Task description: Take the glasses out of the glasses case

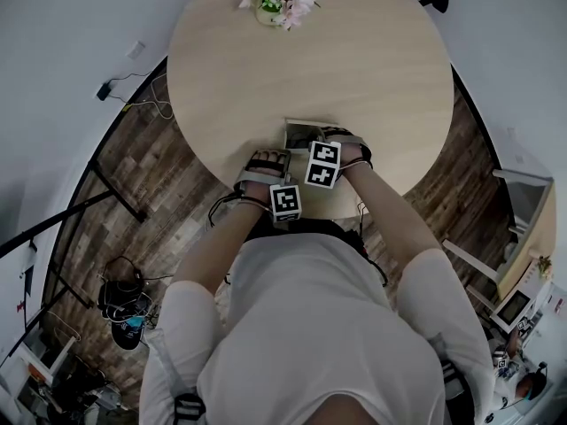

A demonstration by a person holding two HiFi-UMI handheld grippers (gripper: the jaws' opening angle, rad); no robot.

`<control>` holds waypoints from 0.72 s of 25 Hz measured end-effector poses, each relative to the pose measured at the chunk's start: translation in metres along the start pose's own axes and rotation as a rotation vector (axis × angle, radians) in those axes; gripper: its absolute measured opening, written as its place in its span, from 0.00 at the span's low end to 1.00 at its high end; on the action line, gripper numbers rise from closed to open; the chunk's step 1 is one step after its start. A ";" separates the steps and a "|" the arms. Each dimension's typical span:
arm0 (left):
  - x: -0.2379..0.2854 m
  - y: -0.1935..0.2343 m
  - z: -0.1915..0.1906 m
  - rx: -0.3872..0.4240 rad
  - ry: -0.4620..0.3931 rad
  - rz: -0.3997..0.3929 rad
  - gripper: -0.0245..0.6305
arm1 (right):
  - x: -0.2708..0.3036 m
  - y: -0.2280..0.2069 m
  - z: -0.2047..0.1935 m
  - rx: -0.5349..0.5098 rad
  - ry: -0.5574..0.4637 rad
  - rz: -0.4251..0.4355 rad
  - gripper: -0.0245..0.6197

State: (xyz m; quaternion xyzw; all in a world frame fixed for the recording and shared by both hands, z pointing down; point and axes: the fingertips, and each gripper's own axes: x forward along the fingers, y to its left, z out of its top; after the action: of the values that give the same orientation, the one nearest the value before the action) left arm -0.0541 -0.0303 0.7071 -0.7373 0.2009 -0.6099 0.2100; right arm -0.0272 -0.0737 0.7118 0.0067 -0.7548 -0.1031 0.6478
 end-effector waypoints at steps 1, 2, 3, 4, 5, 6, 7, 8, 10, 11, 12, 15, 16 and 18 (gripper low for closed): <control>0.000 0.000 0.000 -0.001 0.000 0.000 0.03 | 0.001 0.000 0.000 -0.001 0.005 0.006 0.08; 0.000 0.000 0.000 -0.001 -0.001 -0.001 0.03 | 0.001 0.000 0.000 -0.003 0.009 0.009 0.08; 0.000 0.000 0.000 -0.003 -0.001 -0.001 0.03 | 0.001 0.000 0.000 -0.007 0.012 0.008 0.08; 0.000 0.000 0.000 -0.004 -0.003 -0.002 0.03 | 0.000 0.001 0.000 -0.011 0.015 0.002 0.07; 0.000 0.000 0.000 -0.006 -0.003 -0.002 0.03 | -0.001 0.001 0.000 -0.015 0.016 -0.009 0.07; 0.000 0.000 0.000 -0.006 -0.003 -0.003 0.03 | -0.002 0.001 0.000 -0.020 0.015 -0.025 0.07; 0.000 0.000 0.000 -0.005 -0.003 -0.002 0.03 | -0.003 0.001 0.001 -0.026 0.013 -0.044 0.07; 0.000 0.000 0.000 -0.003 -0.003 -0.001 0.03 | -0.004 0.002 0.001 -0.032 0.010 -0.066 0.07; 0.000 0.000 0.000 0.000 -0.005 0.001 0.03 | -0.007 0.004 0.002 -0.046 0.004 -0.110 0.07; 0.000 0.000 0.000 0.001 -0.006 0.001 0.03 | -0.008 0.004 0.003 -0.051 0.001 -0.131 0.07; 0.000 0.000 0.000 0.003 -0.007 0.001 0.03 | -0.010 0.005 0.004 -0.055 -0.003 -0.151 0.07; -0.001 0.001 0.000 0.013 -0.008 0.001 0.03 | -0.017 0.003 0.004 -0.054 -0.015 -0.208 0.07; -0.001 0.001 0.000 0.015 -0.008 0.002 0.03 | -0.019 0.001 0.004 -0.050 -0.017 -0.225 0.07; 0.000 0.001 -0.001 0.015 -0.008 0.003 0.03 | -0.020 -0.001 0.002 -0.040 -0.016 -0.250 0.07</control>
State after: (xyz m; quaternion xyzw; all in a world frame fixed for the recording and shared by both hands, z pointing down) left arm -0.0556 -0.0307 0.7069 -0.7377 0.1967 -0.6082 0.2175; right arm -0.0264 -0.0711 0.6916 0.0871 -0.7510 -0.1981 0.6238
